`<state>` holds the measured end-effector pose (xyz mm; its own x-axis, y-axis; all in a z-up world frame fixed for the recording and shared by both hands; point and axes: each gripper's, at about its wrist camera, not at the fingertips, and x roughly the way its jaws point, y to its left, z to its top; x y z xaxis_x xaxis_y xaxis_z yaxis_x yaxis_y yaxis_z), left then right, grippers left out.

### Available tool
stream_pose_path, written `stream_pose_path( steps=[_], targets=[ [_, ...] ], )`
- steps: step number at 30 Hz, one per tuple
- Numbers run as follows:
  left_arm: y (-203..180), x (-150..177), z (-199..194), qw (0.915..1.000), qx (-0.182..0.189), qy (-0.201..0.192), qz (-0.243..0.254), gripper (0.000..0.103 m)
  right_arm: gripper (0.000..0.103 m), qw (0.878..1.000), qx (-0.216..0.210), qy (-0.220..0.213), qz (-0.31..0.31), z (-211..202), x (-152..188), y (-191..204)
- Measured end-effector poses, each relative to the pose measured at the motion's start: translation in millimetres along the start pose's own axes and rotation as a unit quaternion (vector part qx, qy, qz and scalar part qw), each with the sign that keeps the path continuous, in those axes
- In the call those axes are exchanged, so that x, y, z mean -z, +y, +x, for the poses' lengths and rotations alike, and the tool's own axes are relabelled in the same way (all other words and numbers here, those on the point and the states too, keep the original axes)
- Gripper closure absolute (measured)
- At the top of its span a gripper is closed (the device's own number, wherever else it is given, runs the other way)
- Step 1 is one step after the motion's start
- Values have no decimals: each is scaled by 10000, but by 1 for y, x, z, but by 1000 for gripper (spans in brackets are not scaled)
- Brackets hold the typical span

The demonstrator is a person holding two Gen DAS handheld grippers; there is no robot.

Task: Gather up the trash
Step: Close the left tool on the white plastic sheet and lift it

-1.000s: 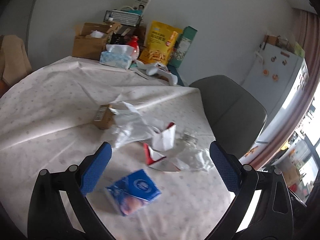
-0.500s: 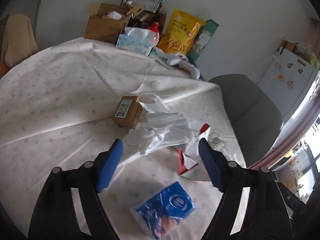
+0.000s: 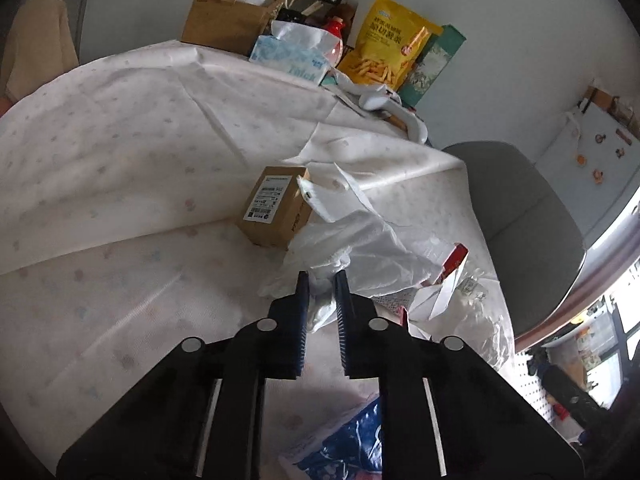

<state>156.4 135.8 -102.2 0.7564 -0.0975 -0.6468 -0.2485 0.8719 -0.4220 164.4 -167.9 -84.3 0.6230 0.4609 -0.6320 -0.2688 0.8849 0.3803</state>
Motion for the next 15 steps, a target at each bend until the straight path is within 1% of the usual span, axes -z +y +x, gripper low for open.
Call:
stream_pose_path(
  steps=[2,5,8,15],
  targets=[
    [3,0,-7,10000,-8,-81,-33,92,57,9999,-110,111,-34,7,1,8],
    [7,0,-21,9998,8,-186,-83,93,65,9995,-190,230,-132,17,5,21],
    [12,-1,-33,9996,-9,-263,-77,93,69,9987,-266,400,-177,28,8,31],
    [30,-2,-58,9991,-38,-387,-139,93,70,9973,-269,668,-146,53,15,45]
  ],
)
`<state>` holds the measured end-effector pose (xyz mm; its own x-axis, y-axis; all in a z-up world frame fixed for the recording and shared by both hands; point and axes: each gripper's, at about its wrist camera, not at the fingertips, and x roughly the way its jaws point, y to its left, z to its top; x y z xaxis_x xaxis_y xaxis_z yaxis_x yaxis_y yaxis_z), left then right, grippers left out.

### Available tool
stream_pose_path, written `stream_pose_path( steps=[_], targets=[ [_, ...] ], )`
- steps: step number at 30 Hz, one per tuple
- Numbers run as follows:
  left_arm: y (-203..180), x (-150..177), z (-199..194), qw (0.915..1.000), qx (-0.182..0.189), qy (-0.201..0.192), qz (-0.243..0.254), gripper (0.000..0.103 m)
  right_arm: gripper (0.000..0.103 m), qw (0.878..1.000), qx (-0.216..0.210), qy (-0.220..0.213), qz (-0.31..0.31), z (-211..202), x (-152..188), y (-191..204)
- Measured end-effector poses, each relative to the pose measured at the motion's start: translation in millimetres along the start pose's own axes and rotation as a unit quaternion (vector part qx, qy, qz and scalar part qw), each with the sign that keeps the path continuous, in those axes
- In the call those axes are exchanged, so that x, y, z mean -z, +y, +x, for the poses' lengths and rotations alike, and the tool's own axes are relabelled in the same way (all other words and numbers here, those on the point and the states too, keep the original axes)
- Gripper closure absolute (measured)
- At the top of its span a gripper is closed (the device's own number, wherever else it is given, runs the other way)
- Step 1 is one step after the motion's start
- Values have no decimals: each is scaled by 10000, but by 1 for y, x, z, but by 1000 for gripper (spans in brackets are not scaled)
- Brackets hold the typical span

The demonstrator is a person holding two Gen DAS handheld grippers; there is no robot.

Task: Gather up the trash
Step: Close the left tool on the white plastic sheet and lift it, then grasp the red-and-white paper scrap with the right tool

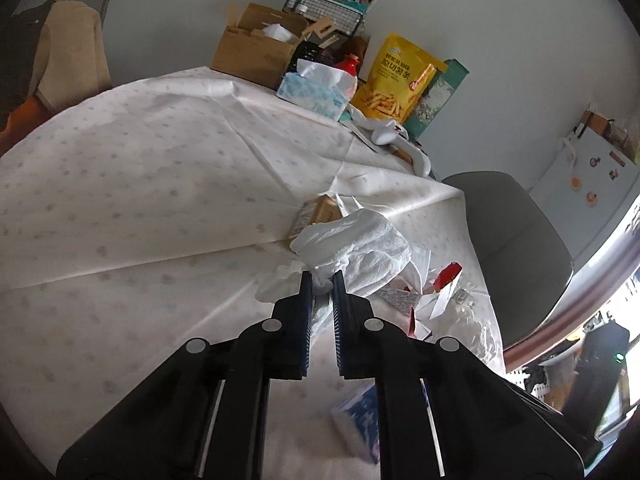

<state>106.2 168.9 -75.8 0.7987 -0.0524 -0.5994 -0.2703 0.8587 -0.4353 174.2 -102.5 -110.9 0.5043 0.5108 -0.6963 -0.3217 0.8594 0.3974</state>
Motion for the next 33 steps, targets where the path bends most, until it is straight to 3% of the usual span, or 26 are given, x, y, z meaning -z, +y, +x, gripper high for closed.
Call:
stream_pose_path(
  steps=[4,5,8,18,33],
  targets=[
    [12,-1,-11,9999,-80,-86,-68,93,73,9999,24,111,122,15,-1,-2],
    [14,-2,-14,9999,-102,-111,-80,93,84,9999,14,67,158,16,-1,-3],
    [18,-5,-24,9996,-150,-225,-102,93,98,9995,-181,99,223,17,-1,-5],
    [-12,-3,-31,9995,5,-294,146,93,100,9970,-471,-389,484,-34,5,-14],
    [-107,15,-31,9945,432,-179,941,93,100,9900,-202,-1242,643,-119,12,-61]
  ],
)
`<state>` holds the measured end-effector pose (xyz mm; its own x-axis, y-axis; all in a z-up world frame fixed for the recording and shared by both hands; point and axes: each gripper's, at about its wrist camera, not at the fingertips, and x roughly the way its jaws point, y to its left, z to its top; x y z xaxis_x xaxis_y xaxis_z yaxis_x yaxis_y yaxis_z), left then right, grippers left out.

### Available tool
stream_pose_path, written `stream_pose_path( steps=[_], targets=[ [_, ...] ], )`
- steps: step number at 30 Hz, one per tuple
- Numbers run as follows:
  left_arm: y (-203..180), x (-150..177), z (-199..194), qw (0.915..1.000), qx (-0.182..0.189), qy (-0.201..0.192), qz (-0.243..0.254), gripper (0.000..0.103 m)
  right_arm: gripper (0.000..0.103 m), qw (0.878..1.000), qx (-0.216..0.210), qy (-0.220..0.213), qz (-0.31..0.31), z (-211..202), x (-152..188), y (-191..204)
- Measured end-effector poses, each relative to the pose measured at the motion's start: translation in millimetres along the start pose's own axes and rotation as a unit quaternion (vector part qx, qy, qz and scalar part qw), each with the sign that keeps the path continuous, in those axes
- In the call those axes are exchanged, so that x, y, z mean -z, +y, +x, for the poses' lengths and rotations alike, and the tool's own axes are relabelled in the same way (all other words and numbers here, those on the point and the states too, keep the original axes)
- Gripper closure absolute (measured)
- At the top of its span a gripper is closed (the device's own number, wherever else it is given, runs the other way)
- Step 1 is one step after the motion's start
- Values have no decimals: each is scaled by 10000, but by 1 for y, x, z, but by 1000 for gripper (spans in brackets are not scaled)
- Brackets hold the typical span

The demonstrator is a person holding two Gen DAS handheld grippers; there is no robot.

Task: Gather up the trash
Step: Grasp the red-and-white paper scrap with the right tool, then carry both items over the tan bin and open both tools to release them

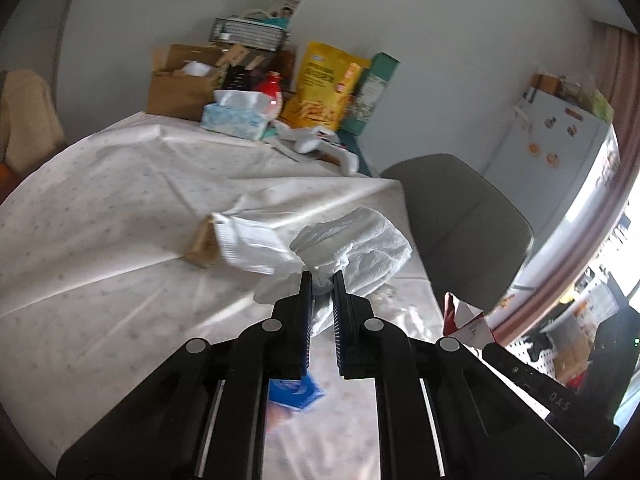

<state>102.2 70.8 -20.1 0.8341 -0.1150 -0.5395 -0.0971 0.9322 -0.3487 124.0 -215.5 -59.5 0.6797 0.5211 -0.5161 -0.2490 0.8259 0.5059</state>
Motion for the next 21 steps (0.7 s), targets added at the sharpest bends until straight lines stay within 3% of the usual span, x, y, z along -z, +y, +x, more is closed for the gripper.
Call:
stream_pose_path(
  steps=[12,21],
  targets=[
    [-84,15,28,9970,420,294,584,93,99,9977,376,-455,320,-55,-7,-59],
    [-145,39,57,9900,804,648,963,93,99,9922,922,-692,477,-93,-9,-109]
  ],
)
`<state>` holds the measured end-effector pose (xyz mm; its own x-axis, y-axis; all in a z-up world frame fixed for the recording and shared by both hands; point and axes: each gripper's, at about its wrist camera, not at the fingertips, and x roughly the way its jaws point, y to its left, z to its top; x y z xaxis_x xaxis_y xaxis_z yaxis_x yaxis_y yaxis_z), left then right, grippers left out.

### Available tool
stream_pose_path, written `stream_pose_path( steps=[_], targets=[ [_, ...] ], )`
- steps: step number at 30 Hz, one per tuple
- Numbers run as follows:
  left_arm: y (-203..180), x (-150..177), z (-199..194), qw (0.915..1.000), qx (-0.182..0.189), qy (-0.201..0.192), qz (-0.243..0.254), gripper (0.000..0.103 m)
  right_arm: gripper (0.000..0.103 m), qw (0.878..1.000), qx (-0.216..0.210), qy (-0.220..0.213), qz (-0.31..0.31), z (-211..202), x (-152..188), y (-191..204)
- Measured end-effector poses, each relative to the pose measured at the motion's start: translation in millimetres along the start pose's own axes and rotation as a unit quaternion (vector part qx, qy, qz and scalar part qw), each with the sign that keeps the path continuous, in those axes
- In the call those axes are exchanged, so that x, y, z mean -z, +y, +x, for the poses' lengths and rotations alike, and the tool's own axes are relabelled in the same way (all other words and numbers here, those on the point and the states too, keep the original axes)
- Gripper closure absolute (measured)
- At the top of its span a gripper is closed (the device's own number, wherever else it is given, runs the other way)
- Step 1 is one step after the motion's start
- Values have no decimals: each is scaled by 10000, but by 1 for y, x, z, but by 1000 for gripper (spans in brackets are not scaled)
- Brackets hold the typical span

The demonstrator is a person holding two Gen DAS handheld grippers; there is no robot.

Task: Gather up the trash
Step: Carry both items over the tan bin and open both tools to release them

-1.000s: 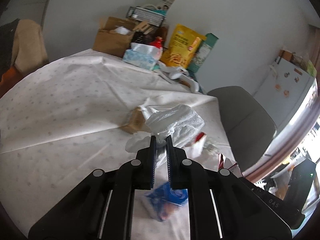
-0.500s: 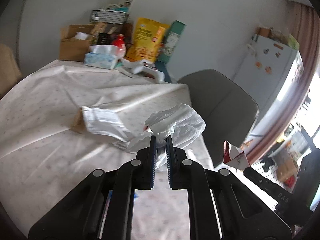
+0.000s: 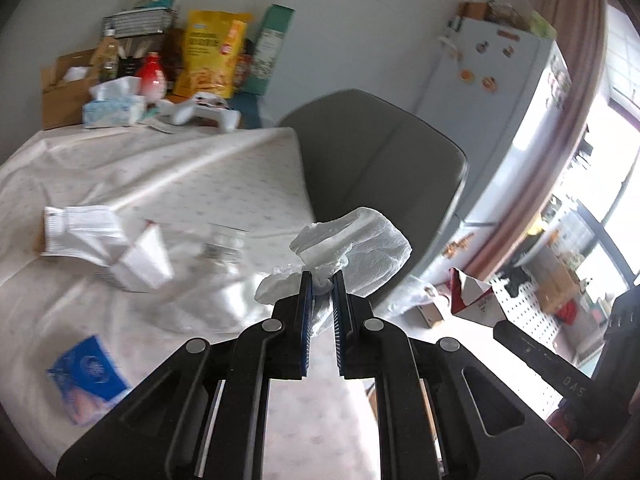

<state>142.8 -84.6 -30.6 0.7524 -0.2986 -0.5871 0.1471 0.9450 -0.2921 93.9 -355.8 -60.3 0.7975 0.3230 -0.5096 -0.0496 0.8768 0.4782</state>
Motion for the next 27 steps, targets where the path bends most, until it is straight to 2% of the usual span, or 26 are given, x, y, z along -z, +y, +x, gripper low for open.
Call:
stream_pose_path(
  steps=[6,16,27],
  targets=[
    [-40,6,28,9990,296,231,238,93,99,9989,460,-120,9,-25,-3,-37],
    [-101,24,64,9936,605,643,706,93,99,9936,1129,-43,-40,-43,4,-84],
    [-152,58,99,9825,831,1232,1120,93,99,9852,1626,316,441,-38,26,-150]
  ],
)
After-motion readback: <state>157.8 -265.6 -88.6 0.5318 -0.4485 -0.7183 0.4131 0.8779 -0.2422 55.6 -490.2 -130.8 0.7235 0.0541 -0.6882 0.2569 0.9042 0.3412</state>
